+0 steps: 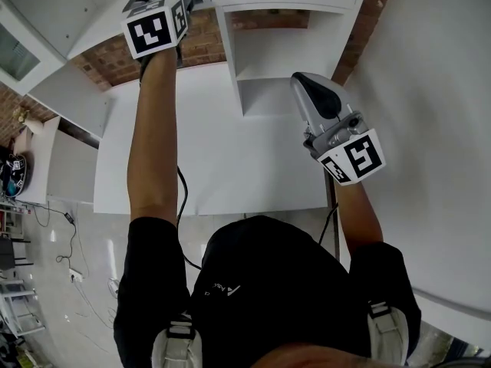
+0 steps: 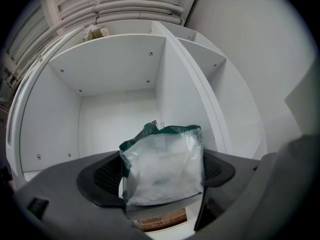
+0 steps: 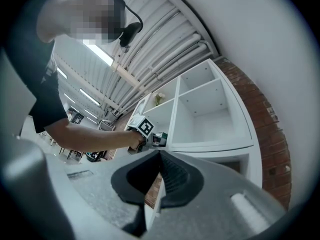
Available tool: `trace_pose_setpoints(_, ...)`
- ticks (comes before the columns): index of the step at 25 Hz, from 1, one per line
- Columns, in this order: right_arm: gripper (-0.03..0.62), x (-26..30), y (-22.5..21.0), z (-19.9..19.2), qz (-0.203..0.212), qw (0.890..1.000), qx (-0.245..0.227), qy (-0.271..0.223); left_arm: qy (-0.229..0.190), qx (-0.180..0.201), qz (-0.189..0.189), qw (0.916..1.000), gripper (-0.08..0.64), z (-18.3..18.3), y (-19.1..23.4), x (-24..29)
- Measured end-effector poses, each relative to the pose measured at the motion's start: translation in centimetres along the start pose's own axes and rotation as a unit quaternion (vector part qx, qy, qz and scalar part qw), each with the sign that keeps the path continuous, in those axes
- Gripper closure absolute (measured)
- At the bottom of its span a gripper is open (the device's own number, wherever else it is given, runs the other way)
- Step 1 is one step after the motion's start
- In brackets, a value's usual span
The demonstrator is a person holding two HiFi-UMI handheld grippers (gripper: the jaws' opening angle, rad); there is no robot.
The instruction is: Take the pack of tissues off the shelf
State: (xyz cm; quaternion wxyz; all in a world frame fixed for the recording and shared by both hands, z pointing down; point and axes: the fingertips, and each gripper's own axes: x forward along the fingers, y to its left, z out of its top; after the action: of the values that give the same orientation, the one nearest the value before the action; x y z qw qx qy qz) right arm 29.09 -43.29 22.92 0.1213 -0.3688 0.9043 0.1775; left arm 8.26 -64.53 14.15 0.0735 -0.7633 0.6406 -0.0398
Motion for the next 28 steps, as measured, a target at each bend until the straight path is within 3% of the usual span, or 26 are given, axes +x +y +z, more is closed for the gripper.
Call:
trace_pose_setpoints(2,0.591,-0.1,-0.1,-0.3,-0.003,1.000,0.002,0.001,0.006,0.006,0.003,1.0000,0.137,-0.2,0.0,0.1)
trace_pose_setpoints(6,0.591,-0.1,0.2,-0.7,-0.003,1.000,0.005,0.003,-0.001,0.009,0.012,0.9999,0.238,-0.2,0.4,-0.1)
trace_pose_setpoints(9,0.591,0.0,0.5,-1.0,-0.003,1.000,0.006,0.005,-0.012,0.000,0.010,0.9999,0.261,0.1,0.6,-0.7)
trace_pose_setpoints(19,0.591,1.6,2.7,0.0,0.007,1.000,0.008,-0.001,-0.086,-0.041,0.005,0.9955,0.267,1.1,2.0,-6.8)
trace_pose_setpoints(28,0.591,3.0,5.8,0.5,0.014,1.000,0.017,-0.014,-0.171,-0.072,-0.051,0.9813,0.267,0.0,0.6,-16.6)
